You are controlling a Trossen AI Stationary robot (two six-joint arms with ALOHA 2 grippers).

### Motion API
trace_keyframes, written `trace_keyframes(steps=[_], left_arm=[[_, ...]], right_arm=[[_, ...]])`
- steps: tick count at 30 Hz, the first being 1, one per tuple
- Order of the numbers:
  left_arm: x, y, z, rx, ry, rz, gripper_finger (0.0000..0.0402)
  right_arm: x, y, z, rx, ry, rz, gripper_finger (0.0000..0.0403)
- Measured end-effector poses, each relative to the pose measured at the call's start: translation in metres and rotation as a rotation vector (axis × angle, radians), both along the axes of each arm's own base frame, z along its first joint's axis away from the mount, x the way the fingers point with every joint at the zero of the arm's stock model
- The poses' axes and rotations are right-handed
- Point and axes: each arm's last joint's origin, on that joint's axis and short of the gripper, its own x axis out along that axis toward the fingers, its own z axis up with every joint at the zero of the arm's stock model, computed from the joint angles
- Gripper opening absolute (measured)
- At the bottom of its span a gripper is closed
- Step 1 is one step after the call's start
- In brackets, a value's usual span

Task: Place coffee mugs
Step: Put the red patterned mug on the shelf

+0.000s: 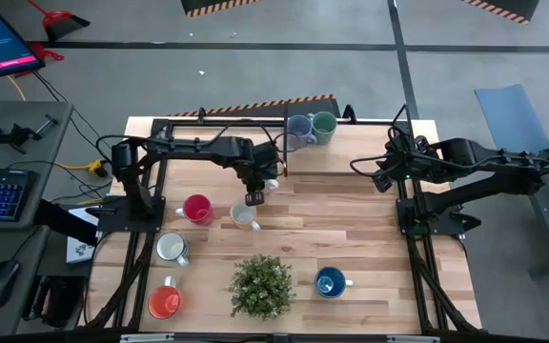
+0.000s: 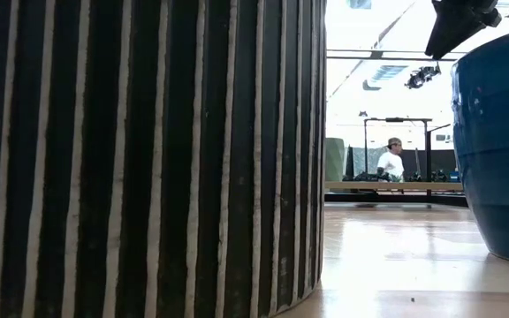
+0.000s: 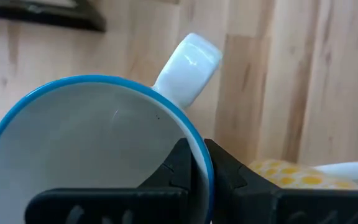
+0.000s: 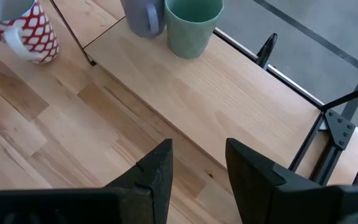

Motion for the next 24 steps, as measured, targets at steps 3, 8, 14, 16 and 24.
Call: trace_keyframes(steps=[3, 8, 14, 16, 24], left_arm=[[0.003, -0.008, 0.001, 0.001, -0.016, -0.012, 0.0008], [0.008, -0.018, 0.002, 0.005, -0.045, -0.034, 0.0008], [0.023, -0.027, 0.008, 0.011, -0.071, -0.073, 0.0008], [0.03, -0.028, 0.011, 0.019, -0.087, -0.093, 0.0008], [0.064, -0.027, 0.024, 0.038, -0.107, -0.146, 0.0008]], right_arm=[[0.0, 0.0, 0.0, 0.007, -0.01, -0.013, 0.0126], [0.003, 0.0, 0.002, 0.009, -0.051, -0.013, 0.0126], [0.015, 0.001, 0.001, 0.0, -0.065, 0.007, 0.0126], [0.02, 0.001, -0.001, -0.004, -0.044, 0.012, 0.0126], [0.03, 0.001, -0.007, -0.015, -0.002, -0.002, 0.0126]])
